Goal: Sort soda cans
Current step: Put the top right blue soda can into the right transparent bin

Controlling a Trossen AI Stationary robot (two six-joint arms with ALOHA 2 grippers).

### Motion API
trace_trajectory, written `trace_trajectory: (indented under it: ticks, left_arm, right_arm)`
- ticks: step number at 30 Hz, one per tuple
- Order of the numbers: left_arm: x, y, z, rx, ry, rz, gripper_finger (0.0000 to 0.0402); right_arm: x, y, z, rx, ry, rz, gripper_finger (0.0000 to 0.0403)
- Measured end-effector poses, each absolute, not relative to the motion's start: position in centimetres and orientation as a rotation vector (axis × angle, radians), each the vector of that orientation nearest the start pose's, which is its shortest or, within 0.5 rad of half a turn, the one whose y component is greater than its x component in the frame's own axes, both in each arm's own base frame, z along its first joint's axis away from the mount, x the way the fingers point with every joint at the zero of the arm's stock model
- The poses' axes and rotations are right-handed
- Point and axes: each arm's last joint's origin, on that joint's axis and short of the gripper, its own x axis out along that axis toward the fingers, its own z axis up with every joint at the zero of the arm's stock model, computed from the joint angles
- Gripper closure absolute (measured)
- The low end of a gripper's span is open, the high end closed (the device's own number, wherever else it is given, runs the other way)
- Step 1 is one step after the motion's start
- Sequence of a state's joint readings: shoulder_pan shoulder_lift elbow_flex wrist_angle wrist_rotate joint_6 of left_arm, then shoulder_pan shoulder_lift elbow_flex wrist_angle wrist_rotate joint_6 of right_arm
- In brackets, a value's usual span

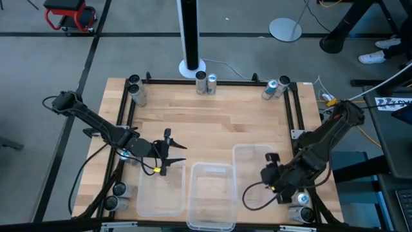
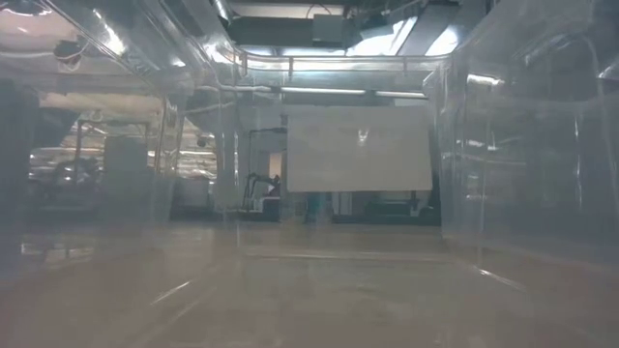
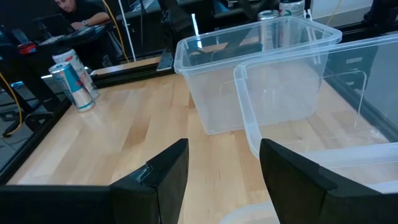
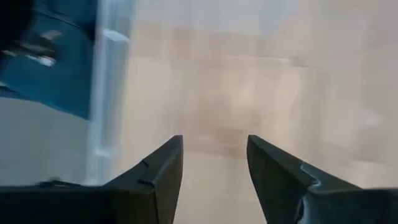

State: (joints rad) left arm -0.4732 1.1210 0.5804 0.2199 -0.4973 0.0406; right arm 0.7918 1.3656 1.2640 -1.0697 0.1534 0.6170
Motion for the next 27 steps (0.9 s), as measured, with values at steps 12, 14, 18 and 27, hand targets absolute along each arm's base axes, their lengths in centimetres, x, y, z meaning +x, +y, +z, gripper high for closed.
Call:
trace_trajectory:
  ticks: [12,14,18,27]
  left_arm:
    - [21.5,-9.5,23.7,0.183,0.283,0.019,0.0213]
    - [21.5,-9.5,23.7,0.183,0.283,0.019,0.0213]
    - [21.5,-9.5,23.7,0.182,0.283,0.019,0.0213]
    - [21.5,-9.5,23.7,0.178,0.287,0.02,0.0213]
  right_arm:
    - [16.7,12.7,30.9,-0.35,1.278,-0.131,0.0224]
    - [16.9,11.9,31.0,-0.428,1.265,-0.182,0.0224]
    - [18.1,9.9,31.4,-0.643,1.199,-0.289,0.0224]
    - [20.6,1.1,31.7,-0.704,1.457,-0.292,0.0192]
